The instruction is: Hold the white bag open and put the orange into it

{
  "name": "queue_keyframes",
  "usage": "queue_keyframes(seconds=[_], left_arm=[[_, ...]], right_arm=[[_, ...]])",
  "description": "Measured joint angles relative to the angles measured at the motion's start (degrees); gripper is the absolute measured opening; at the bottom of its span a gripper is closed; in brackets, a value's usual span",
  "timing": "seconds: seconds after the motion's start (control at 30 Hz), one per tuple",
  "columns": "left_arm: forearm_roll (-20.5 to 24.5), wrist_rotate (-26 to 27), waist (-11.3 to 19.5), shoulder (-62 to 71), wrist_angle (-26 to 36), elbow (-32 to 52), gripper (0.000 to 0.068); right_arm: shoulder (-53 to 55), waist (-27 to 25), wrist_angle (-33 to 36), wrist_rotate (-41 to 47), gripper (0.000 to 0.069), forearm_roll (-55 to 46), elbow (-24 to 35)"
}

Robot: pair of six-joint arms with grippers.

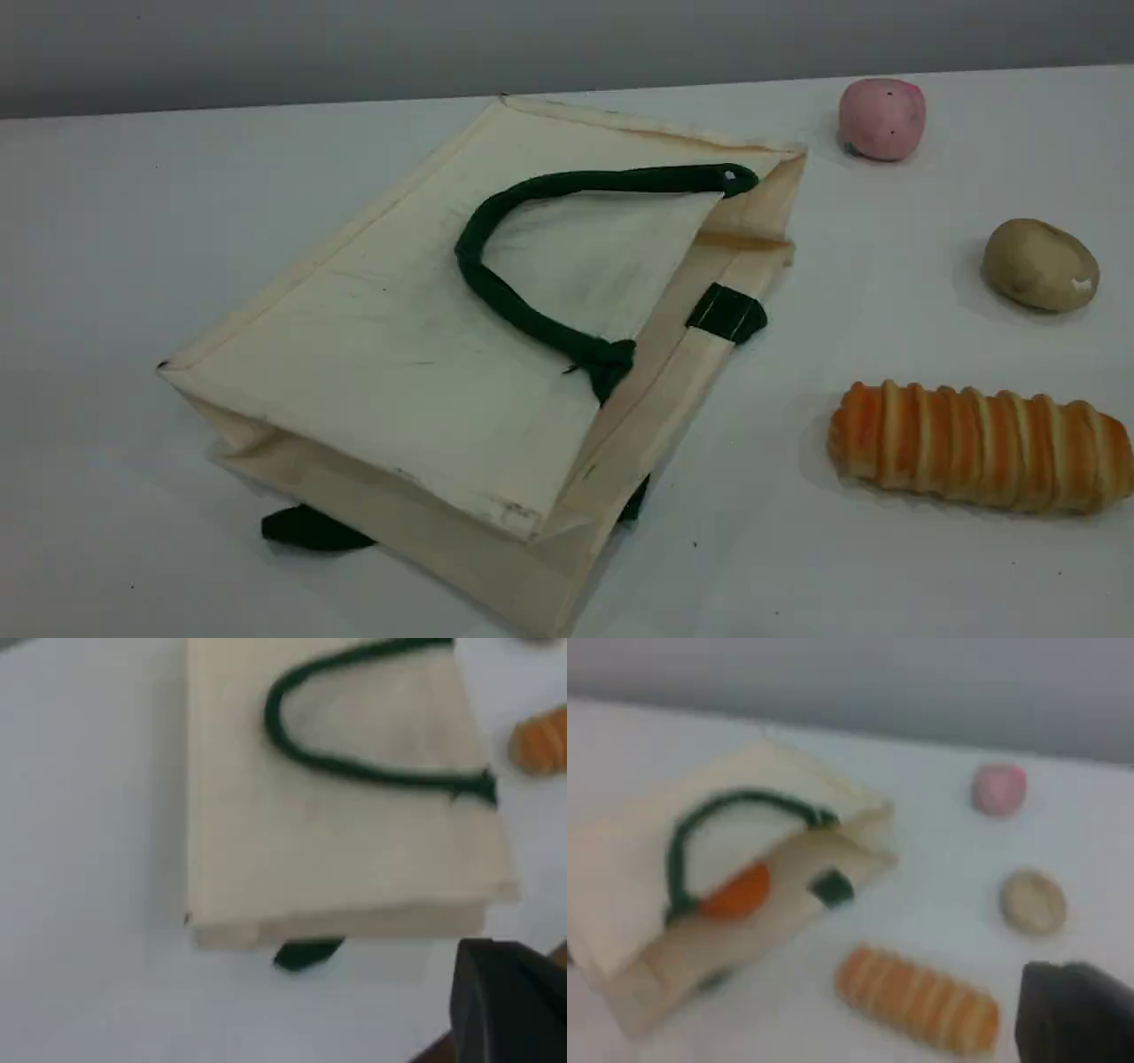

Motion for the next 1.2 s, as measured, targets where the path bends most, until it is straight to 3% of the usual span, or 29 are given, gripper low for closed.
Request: queue_keyframes(seconds=[0.1, 0.23, 0.43, 0.53, 0.83, 1.2], left_arm=[[-1.53, 1.17, 0.00, -2.68, 1.71, 1.96, -0.0001], [-6.74, 4.42, 0.00, -6.18, 0.93, 5.26, -0.0001], [-18.50, 16.19, 0.00, -11.28, 0.37, 9.82, -0.0001], [-22.31, 21.05, 0.08, -14.16, -0.92, 10.93, -0.0001], [-21.92, 22.00, 0.13, -23.19, 3.55, 12.34, -0.0001], [-21.92, 21.95, 0.19, -29.01, 3.05, 12.34, 0.0004]], right_arm=[[0.09, 0.00, 0.68, -0.05, 0.0013, 0.03, 1.65], [0.09, 0.00, -1.09, -0.05, 0.0013, -0.10, 1.59], [0.09, 0.00, -1.03, -0.05, 0.0013, -0.27, 1.59], [0.09, 0.00, -0.98, -0.05, 0.0014, -0.27, 1.59], [0.09, 0.00, -0.87, -0.18, 0.0017, -0.21, 1.56], [0.09, 0.03, -0.87, -0.12, 0.0027, -0.14, 1.56]])
